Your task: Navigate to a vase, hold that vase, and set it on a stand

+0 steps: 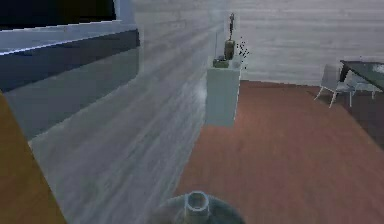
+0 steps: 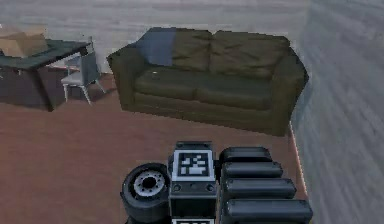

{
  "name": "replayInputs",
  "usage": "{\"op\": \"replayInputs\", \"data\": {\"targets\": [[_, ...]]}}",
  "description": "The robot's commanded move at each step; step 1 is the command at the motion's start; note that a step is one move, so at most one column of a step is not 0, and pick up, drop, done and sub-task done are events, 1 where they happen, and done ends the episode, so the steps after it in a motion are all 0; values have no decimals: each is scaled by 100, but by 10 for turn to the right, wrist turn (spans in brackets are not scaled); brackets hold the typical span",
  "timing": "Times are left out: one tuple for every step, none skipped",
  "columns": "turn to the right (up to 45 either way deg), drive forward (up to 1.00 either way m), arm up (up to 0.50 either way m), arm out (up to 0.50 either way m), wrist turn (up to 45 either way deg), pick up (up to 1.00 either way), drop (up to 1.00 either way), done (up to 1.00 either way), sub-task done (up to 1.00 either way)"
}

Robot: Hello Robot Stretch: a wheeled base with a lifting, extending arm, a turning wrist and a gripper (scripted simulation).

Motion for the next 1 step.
{"op": "replayInputs", "data": {"targets": [[450,0,0,0,0,0,0,0,0]]}}
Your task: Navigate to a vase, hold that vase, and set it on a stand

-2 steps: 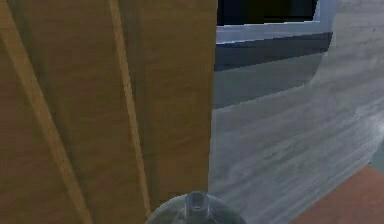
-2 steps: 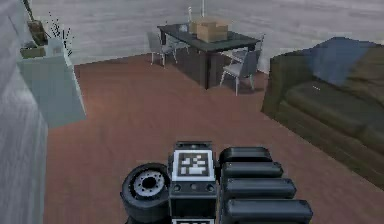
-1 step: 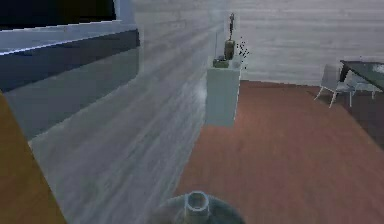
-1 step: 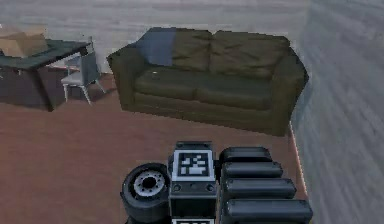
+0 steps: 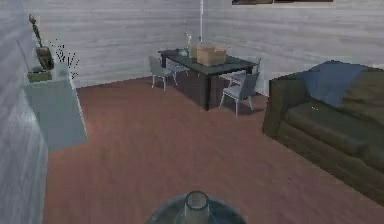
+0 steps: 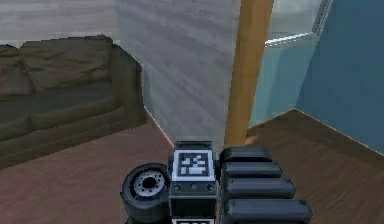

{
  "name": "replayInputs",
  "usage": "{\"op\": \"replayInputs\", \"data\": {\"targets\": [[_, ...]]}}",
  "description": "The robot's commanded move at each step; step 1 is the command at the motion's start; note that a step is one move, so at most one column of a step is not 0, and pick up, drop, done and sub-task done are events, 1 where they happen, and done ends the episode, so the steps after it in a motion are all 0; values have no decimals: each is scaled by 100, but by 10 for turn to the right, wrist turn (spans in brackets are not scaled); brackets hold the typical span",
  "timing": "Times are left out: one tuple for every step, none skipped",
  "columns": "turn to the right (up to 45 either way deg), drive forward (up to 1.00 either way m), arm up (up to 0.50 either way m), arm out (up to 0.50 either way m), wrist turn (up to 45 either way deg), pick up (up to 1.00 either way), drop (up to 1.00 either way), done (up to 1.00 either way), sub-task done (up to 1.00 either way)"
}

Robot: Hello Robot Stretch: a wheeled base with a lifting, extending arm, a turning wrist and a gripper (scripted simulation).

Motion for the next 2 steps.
{"op": "replayInputs", "data": {"targets": [[390,0,0,0,0,0,0,0,0],[0,25,0,0,0,0,0,0,0]]}}
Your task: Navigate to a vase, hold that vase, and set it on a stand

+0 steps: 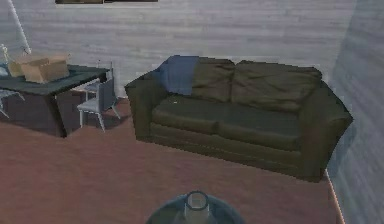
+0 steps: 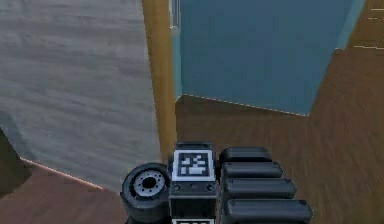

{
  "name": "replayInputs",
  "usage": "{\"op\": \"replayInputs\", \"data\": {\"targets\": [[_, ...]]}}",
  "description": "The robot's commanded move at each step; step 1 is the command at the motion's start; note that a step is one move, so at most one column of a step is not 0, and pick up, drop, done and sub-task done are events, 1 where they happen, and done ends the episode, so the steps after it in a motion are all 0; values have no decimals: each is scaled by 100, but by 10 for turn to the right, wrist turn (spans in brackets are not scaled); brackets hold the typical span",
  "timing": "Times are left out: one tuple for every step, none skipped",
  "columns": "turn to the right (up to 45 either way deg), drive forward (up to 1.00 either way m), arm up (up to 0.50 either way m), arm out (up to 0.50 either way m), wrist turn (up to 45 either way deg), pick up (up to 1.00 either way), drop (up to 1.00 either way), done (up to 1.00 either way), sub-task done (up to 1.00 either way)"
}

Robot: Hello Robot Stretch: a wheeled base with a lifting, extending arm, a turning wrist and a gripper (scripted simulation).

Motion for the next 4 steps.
{"op": "replayInputs", "data": {"targets": [[-450,0,0,0,0,0,0,0,0],[-210,0,0,0,0,0,0,0,0],[0,100,0,0,0,0,0,0,0],[0,100,0,0,0,0,0,0,0]]}}
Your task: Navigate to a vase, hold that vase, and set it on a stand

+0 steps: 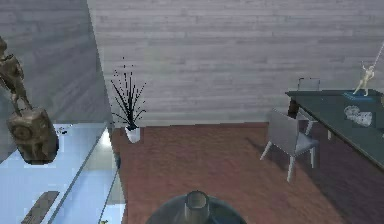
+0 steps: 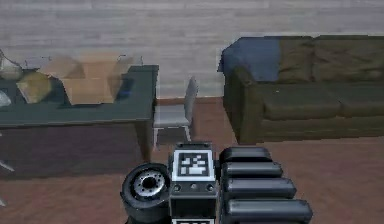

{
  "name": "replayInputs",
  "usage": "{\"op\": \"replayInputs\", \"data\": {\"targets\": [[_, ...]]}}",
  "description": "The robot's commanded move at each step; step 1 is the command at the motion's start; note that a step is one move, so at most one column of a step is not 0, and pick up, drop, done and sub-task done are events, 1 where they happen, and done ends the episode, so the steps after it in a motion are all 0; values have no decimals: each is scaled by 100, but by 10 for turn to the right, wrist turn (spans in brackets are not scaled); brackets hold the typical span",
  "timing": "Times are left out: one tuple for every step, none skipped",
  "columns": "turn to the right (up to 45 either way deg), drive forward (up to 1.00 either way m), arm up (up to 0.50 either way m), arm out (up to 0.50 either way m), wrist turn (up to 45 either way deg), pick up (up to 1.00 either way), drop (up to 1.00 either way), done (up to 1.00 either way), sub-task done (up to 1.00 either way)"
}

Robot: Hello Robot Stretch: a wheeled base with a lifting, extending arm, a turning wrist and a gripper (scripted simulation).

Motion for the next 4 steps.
{"op": "replayInputs", "data": {"targets": [[-60,0,0,0,0,0,0,0,0],[0,75,0,0,0,0,0,0,0],[450,0,0,0,0,0,0,0,0],[450,0,0,0,0,0,0,0,0]]}}
